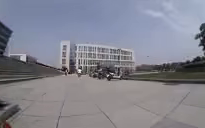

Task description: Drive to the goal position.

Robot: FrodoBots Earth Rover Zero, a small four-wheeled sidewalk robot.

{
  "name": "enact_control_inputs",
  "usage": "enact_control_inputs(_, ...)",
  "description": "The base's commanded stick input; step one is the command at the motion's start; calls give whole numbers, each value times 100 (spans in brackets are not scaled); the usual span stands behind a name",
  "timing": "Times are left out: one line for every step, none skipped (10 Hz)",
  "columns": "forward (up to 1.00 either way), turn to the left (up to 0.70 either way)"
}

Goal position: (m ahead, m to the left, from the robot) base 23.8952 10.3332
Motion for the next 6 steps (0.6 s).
enact_control_inputs(20, 60)
enact_control_inputs(36, 52)
enact_control_inputs(52, 44)
enact_control_inputs(68, 36)
enact_control_inputs(70, 35)
enact_control_inputs(70, 35)
